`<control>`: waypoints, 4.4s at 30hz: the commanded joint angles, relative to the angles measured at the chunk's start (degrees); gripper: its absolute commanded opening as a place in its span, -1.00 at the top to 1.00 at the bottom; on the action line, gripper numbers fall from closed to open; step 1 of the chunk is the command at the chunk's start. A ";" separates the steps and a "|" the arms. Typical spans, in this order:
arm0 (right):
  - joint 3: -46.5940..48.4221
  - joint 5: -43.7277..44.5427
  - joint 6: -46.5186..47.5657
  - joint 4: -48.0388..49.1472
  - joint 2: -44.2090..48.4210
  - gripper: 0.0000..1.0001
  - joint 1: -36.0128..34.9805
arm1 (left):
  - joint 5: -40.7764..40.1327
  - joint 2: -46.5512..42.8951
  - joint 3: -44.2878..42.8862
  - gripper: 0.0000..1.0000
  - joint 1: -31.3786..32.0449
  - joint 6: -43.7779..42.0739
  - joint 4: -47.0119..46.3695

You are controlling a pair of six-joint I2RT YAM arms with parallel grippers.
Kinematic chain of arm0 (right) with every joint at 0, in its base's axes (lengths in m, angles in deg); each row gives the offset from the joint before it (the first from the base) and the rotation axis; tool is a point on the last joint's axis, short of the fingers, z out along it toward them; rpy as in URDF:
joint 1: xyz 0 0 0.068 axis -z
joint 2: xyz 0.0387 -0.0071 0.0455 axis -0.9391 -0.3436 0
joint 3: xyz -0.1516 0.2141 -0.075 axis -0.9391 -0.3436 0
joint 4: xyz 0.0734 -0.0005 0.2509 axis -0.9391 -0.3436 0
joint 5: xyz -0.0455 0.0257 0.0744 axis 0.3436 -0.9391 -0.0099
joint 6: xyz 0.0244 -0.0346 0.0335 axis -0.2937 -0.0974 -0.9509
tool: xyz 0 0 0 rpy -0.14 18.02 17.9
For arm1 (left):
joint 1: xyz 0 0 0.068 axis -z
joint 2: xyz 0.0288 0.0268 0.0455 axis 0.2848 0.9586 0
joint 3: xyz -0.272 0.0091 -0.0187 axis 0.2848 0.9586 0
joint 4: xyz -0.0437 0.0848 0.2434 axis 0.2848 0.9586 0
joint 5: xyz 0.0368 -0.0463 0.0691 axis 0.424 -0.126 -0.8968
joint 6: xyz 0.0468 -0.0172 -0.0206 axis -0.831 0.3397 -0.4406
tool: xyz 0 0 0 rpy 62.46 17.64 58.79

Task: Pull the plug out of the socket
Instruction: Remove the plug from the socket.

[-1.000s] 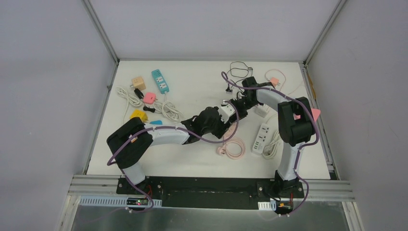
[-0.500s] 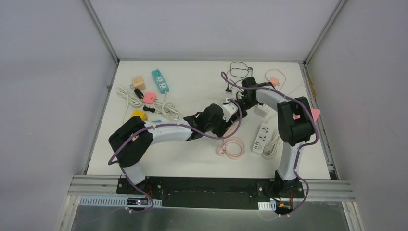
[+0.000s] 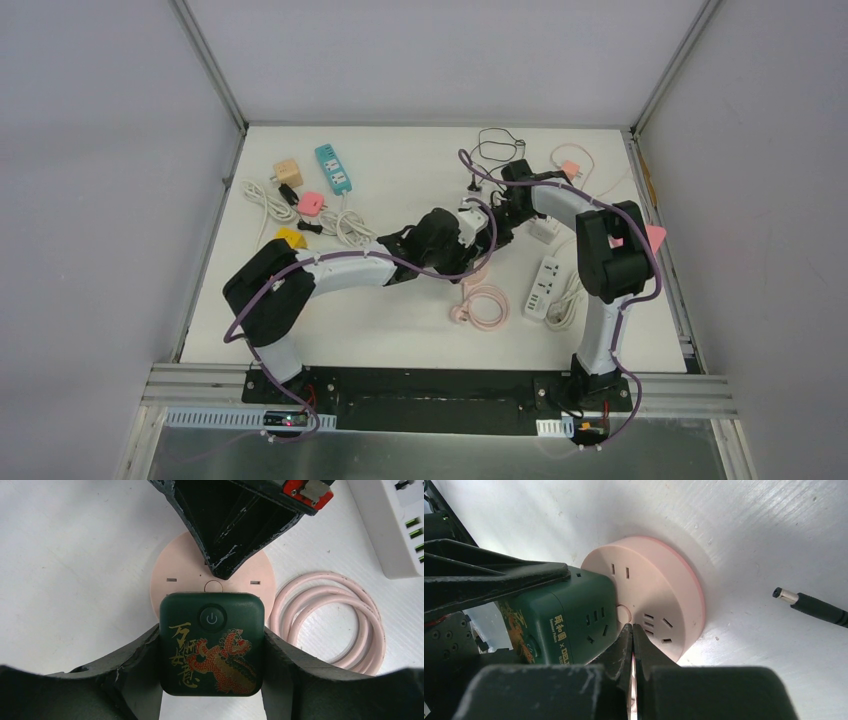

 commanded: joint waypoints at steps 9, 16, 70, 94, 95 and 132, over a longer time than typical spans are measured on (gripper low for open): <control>-1.91 11.72 3.81 -1.63 -4.36 1.00 -0.41 | -8.57 0.46 -4.65 1.00 1.07 -0.19 8.46; -1.92 11.93 3.84 -1.70 -4.38 1.00 -0.33 | -6.46 1.28 -5.66 1.00 0.00 4.12 8.14; -1.38 12.58 4.10 -2.25 -5.55 1.00 -0.77 | -22.14 3.65 -8.97 1.00 6.97 -5.19 10.93; -1.07 12.99 4.28 -2.73 -6.34 1.00 -1.04 | -8.78 -1.09 -4.01 1.00 2.74 8.18 4.55; -1.04 12.98 4.34 -2.79 -6.34 1.00 -1.10 | -6.06 -2.02 -2.50 1.00 1.60 10.32 1.83; -0.83 13.25 4.45 -3.11 -6.68 1.00 -1.48 | -26.90 2.41 -12.38 1.00 7.47 0.24 18.63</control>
